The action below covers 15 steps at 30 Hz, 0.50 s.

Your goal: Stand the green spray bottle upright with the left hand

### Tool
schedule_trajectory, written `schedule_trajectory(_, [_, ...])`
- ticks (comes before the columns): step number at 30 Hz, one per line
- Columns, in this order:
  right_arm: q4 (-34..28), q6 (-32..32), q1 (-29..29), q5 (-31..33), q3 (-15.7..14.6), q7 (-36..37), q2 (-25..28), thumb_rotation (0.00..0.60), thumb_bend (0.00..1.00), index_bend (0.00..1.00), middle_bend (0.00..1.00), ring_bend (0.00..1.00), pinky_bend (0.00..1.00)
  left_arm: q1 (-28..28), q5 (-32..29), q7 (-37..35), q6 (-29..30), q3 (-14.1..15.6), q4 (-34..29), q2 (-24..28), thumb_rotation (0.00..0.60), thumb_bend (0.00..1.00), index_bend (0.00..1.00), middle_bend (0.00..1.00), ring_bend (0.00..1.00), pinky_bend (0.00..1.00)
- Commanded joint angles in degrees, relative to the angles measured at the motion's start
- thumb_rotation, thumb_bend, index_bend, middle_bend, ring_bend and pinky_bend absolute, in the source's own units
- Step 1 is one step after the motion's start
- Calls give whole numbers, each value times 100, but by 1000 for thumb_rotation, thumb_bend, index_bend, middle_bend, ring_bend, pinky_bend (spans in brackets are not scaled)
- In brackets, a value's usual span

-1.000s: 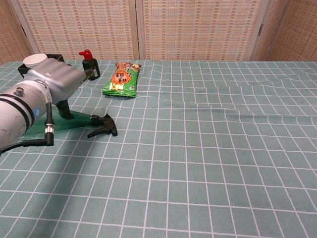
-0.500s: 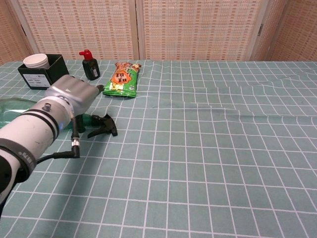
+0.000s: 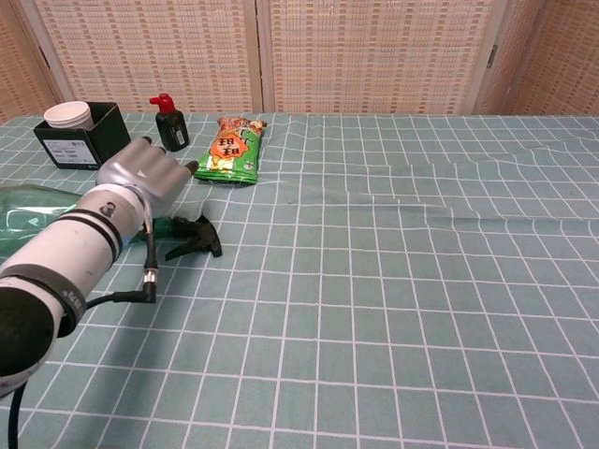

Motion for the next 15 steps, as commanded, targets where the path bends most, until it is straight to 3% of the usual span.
schedule_trajectory(1, [18, 19, -4, -15, -1, 10, -13, 600, 0, 165, 177, 0, 0, 64, -127, 4, 4, -52, -29, -12, 600, 187, 75, 284, 148, 114])
schedule_trajectory(15, [25, 57, 0, -34, 7, -4, -44, 600, 0, 166, 177, 0, 0, 126, -315, 121, 211, -218, -94, 136, 600, 187, 106, 311, 176, 114])
